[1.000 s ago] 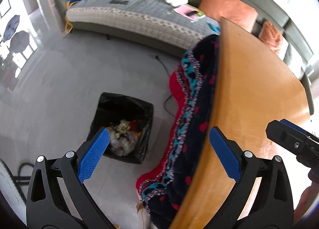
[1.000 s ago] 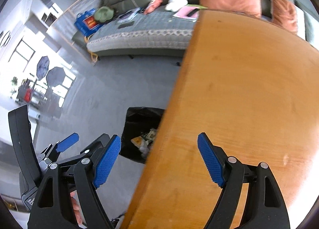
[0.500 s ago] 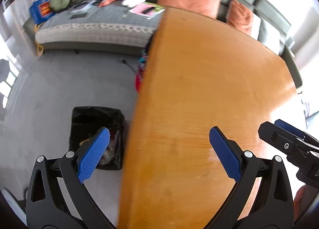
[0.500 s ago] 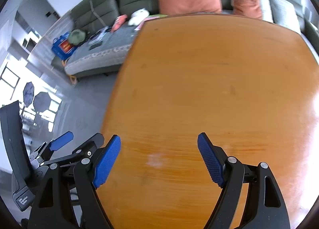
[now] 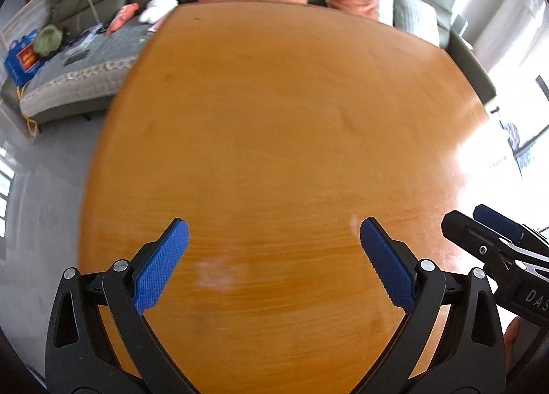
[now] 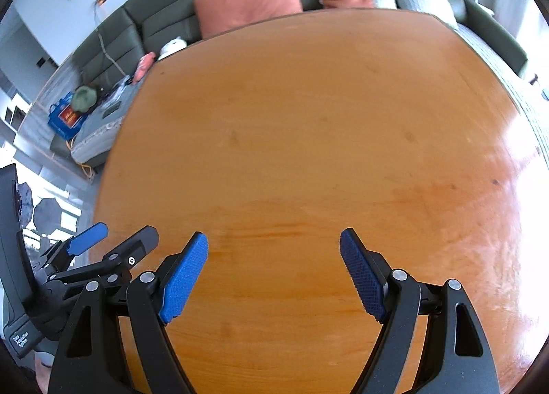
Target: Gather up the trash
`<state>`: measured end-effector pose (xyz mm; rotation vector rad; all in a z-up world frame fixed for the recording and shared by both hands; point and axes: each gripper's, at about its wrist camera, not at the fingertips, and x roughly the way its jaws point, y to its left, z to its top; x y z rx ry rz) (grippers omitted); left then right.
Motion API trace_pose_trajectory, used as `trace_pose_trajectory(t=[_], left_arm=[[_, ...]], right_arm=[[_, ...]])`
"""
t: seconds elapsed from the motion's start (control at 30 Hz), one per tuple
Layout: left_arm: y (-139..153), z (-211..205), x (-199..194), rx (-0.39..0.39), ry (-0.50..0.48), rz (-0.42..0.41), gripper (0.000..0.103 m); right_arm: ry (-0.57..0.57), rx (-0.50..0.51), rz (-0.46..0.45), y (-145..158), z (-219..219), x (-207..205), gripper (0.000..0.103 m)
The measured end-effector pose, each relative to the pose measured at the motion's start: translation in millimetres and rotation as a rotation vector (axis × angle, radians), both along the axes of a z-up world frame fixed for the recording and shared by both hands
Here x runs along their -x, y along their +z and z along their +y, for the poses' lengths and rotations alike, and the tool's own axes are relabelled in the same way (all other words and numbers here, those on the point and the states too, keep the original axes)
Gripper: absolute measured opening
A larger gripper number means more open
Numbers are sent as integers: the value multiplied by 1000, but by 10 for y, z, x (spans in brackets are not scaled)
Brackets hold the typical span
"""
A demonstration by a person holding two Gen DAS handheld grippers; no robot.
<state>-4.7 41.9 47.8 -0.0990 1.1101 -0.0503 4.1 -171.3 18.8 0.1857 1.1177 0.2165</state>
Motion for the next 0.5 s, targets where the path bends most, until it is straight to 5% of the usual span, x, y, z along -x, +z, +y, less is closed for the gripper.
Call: trace_pose_trajectory(t=[0.5], left_arm=[[-447, -569, 6, -71, -5, -9, 97]], right_arm=[[-69, 71, -71, -402, -689, 139, 80]])
